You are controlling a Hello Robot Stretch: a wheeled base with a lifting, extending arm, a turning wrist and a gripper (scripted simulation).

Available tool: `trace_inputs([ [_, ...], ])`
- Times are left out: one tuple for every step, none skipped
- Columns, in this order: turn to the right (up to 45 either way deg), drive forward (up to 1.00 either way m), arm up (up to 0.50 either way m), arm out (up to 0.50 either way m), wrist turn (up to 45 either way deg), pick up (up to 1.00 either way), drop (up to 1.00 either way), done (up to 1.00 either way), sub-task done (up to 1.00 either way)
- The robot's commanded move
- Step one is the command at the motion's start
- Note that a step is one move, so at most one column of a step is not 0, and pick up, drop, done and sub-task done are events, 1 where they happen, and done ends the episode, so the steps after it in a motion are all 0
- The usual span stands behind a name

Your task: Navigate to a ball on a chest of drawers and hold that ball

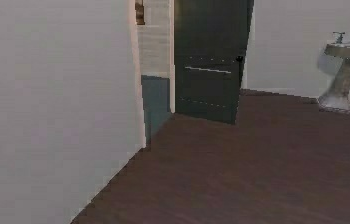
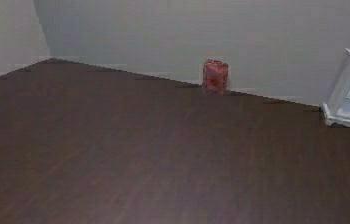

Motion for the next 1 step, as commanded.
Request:
trace_inputs([
  [0.0,1.0,0.0,0.0,0.0,0.0,0.0,0.0,0.0],
])
